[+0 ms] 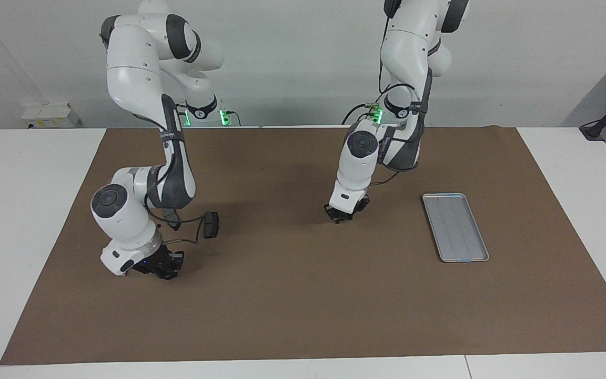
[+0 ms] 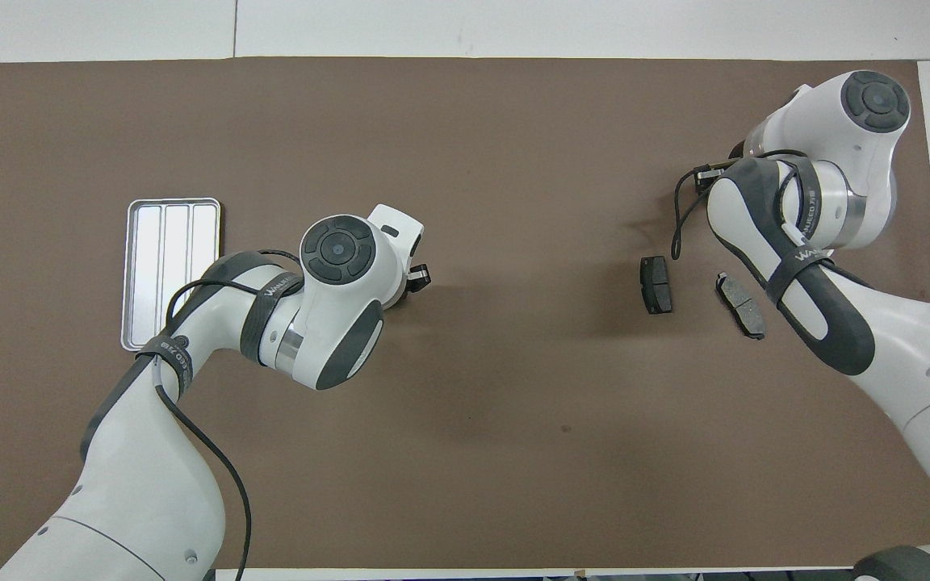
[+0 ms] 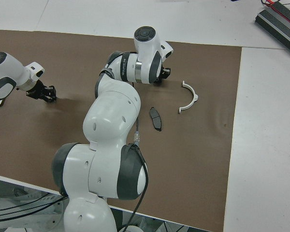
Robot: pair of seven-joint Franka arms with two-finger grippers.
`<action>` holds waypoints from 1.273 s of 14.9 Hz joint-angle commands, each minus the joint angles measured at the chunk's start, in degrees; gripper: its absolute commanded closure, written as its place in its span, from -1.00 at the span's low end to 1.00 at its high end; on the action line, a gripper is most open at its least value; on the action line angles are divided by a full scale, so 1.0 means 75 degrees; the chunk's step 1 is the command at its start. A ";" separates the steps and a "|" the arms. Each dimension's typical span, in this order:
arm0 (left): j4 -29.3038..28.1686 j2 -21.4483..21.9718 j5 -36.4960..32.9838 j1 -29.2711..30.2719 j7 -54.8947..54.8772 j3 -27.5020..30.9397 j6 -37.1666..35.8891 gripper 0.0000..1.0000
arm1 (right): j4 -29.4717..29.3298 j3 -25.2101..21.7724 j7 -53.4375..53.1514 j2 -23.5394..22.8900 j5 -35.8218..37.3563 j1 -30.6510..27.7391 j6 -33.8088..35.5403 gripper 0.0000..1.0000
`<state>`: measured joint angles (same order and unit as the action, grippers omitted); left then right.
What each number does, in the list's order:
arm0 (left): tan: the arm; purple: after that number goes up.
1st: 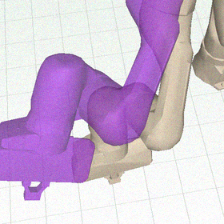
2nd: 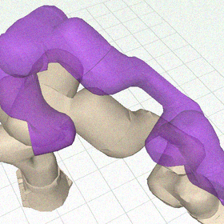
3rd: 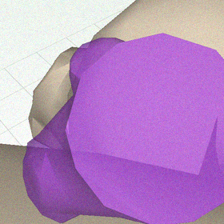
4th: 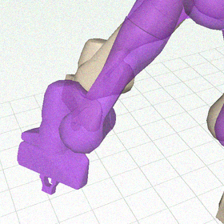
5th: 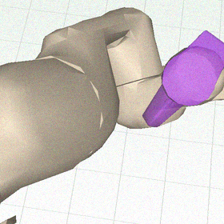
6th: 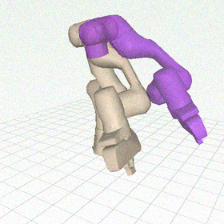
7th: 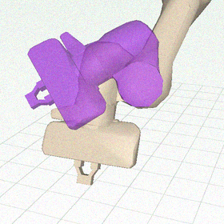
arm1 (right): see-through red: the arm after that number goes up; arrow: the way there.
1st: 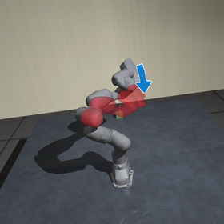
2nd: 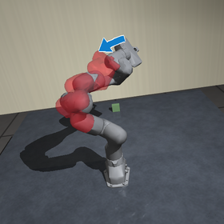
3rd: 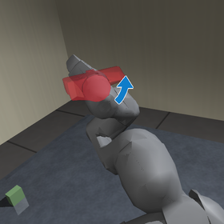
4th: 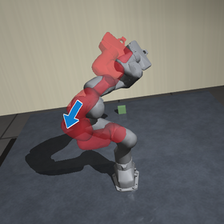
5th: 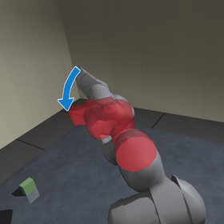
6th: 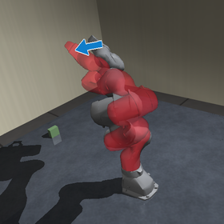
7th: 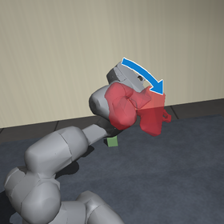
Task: Pick bearing gear from pile to tray
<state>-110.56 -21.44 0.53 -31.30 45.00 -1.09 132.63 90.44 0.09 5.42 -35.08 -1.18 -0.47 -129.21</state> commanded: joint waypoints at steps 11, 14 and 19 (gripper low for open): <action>-0.1533 0.2083 0.0034 0.1966 -0.2632 0.0063 -0.1301 1.00 | -0.0854 0.0034 -0.0078 0.0997 0.0391 0.0354 0.2658 1.00; -0.2144 0.2541 0.0210 0.2881 -0.4156 0.0075 -0.1301 1.00 | -0.1545 0.0058 -0.0904 0.1325 0.0345 0.0822 0.4227 1.00; -0.2357 0.2566 0.0222 0.3914 -0.5520 0.0086 -0.0893 1.00 | -0.2169 0.0210 -0.5154 0.1642 -0.0168 0.2437 0.5381 1.00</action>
<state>-126.47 -3.29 1.37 -3.60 6.00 0.15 123.15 75.02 1.13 -21.42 -22.96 -0.34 13.53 -89.65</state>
